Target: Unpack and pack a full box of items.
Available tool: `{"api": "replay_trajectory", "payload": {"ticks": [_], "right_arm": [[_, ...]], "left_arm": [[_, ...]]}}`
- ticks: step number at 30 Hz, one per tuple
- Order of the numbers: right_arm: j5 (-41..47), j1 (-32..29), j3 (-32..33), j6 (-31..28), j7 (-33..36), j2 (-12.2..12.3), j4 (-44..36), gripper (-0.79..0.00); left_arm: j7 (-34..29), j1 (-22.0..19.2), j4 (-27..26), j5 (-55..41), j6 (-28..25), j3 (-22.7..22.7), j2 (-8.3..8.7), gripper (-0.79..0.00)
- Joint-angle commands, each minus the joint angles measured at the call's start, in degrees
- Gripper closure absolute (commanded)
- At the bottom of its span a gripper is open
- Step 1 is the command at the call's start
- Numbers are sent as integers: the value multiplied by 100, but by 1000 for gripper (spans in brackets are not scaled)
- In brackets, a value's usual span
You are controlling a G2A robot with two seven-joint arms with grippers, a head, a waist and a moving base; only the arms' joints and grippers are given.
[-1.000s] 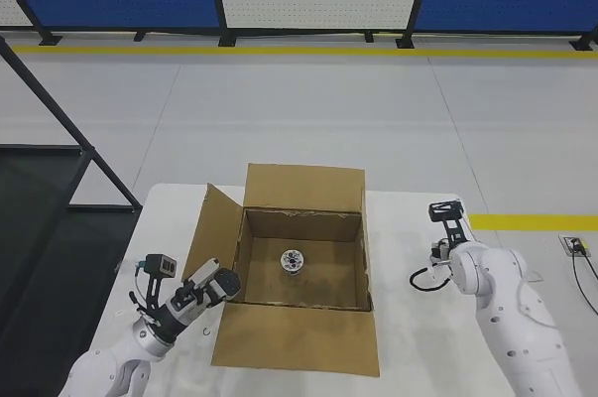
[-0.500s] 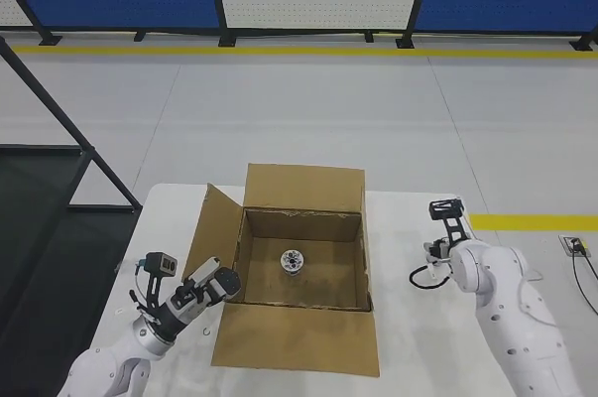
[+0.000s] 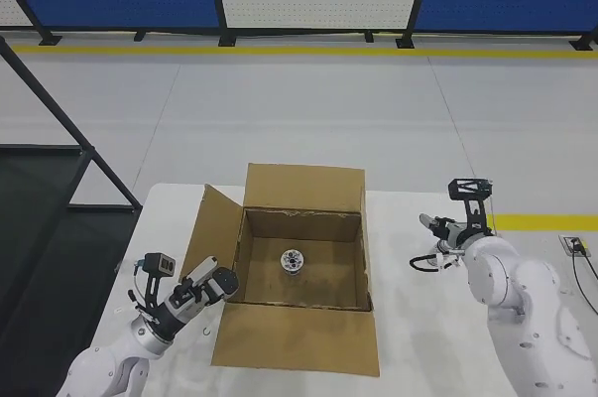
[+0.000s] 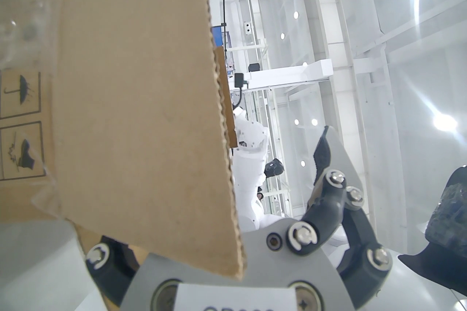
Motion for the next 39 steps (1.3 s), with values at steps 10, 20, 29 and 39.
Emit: {"api": "replay_trajectory", "payload": {"ticks": [10,20,29,39], "right_arm": [[132,-1134,-600,-700,-605,-17,-2739,-785],[-251,-645,-1898,-1356,273,-104,-2577,-785],[-351,-800,-1976,-1335,-436,-144,-2620,-785],[-697,-1100,-2067,-1885,-200,-113,-2713,-785]], "left_arm": [[16,53,37,-105,-123,-21,-4,-785],[-7,40,115,-192,-236,-17,-10,-785],[-31,45,148,-224,-250,-34,-8,-785],[-48,-9,180,-186,-221,13,-11,-785]]}}
